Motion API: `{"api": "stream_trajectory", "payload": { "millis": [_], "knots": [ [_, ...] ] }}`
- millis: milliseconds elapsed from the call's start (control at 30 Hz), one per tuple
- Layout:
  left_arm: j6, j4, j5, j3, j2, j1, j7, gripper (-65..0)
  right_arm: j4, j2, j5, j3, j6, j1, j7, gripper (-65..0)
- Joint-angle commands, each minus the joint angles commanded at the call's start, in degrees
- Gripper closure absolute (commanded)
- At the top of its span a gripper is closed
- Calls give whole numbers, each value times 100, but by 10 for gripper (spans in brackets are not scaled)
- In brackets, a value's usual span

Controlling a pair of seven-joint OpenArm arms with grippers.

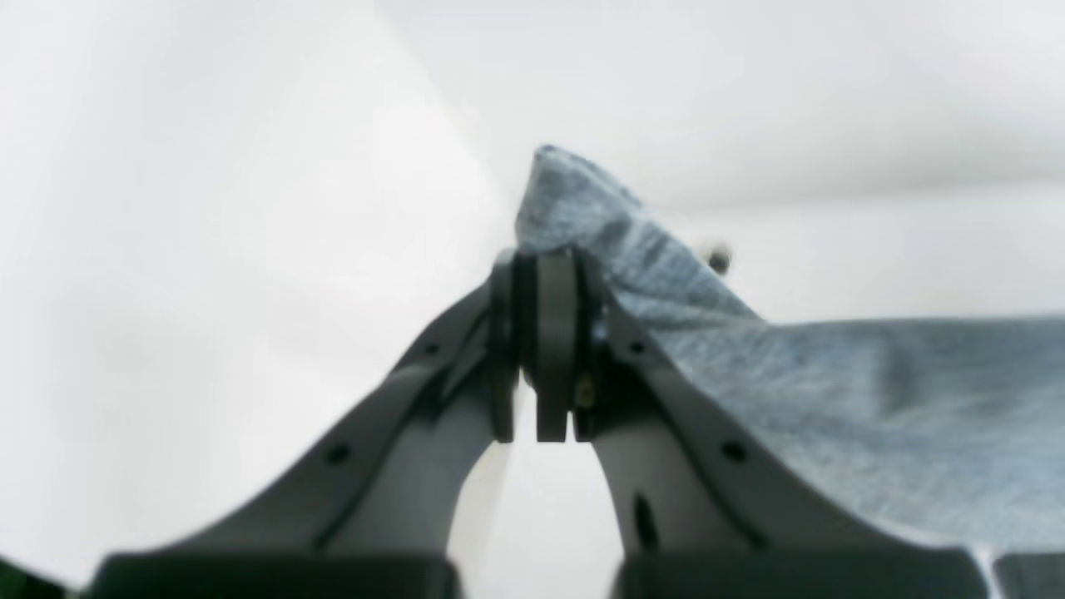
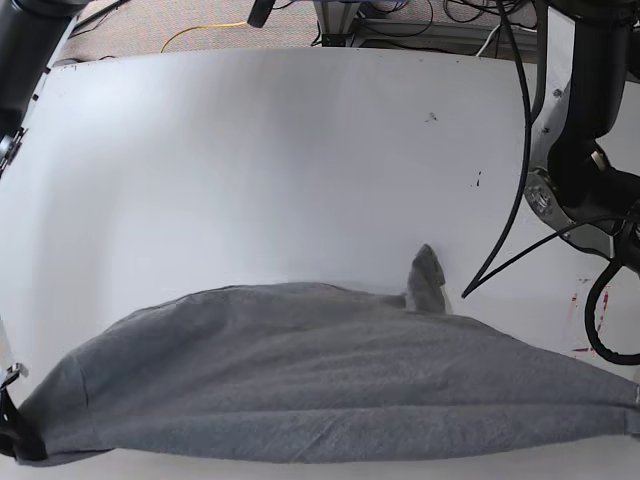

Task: Fold the T-shirt properly
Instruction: 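Lift and flap the shirt with both grippers, then lay it flat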

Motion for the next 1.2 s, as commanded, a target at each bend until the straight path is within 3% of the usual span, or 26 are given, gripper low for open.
{"api": "stream_trajectory", "payload": {
  "millis": [267,500,700,1100,1200],
  "knots": [
    [0,-44,-9,-18,35,62,207,0,9,79,0,-176,0,-18,-70,0],
    [0,-26,-53,-35,44,1310,207,0,35,18,26,826,0,-1618,-97,0],
    [0,-26,-62,-448,44,2435,207,0,132,-387,35,1670,0,-2963,-132,0],
    [0,-26,-53,-1187,0,4633,202,0,1336,-1398,26,2989,0,-5591,-132,0],
    [0,-35,-53,-1371,18,5081,-88,0,1389,-1705,9,3182,0,-5978,-114,0]
  ]
}}
